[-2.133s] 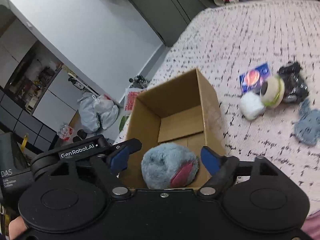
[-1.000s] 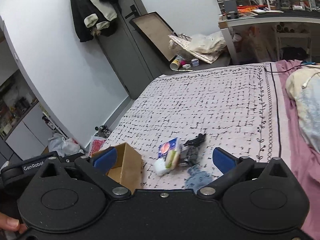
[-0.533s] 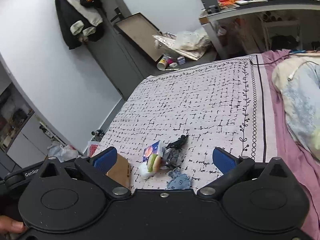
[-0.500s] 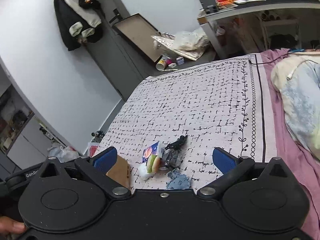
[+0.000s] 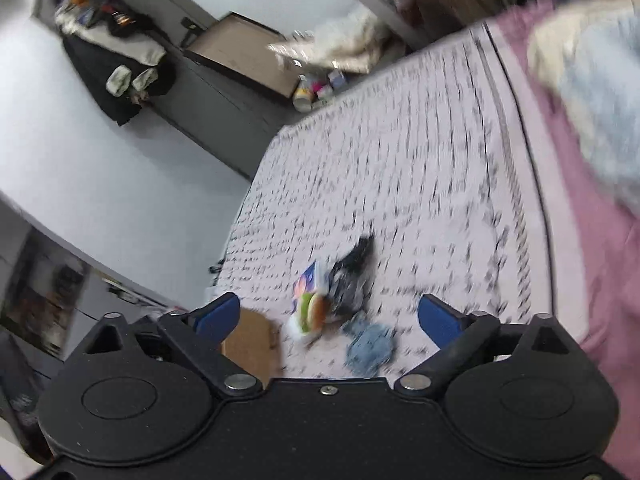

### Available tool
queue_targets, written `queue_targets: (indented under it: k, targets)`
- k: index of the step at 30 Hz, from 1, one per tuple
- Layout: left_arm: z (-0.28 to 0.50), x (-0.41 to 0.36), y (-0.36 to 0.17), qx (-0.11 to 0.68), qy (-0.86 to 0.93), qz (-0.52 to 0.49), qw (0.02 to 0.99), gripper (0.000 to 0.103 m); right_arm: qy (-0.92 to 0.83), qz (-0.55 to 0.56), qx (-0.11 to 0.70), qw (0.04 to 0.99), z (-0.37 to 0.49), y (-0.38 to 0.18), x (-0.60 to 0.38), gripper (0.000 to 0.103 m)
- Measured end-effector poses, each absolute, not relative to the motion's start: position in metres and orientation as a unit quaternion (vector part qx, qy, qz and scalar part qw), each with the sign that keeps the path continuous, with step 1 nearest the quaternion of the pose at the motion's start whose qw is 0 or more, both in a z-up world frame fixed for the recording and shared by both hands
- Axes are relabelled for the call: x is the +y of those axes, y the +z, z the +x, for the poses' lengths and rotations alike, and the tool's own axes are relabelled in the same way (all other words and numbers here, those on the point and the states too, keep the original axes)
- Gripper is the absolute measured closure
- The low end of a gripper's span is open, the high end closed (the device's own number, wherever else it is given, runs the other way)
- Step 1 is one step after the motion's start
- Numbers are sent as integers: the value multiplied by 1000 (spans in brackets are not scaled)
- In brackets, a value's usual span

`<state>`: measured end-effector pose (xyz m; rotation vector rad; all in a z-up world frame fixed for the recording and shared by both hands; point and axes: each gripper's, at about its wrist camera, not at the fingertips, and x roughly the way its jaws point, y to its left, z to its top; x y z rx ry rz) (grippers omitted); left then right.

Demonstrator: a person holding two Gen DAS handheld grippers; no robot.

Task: Organize soft objects
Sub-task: 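Move the left gripper to the burger plush while the right gripper approaches the blue crochet toy, then close the left gripper on the burger plush while the right gripper grasps the blue crochet toy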

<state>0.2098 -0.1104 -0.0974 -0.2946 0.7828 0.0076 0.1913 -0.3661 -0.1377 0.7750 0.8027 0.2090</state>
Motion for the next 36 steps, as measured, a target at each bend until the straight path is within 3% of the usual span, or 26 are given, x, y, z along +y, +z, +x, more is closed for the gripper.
queue_targets:
  k: [5, 12, 18, 36]
  targets:
    - [226, -113, -113, 399, 1, -155, 904, 38, 82, 377, 398, 832, 199, -153, -362, 18]
    - [245, -116, -136, 423, -1, -159, 892, 47, 54, 398, 441, 803, 216, -184, -351, 36]
    - [261, -119, -154, 442, -7, -159, 883, 53, 38, 409, 466, 784, 229, -204, -339, 44]
    - [297, -120, -198, 480, -16, -159, 863, 54, 22, 355, 517, 779, 267, -241, -307, 49]
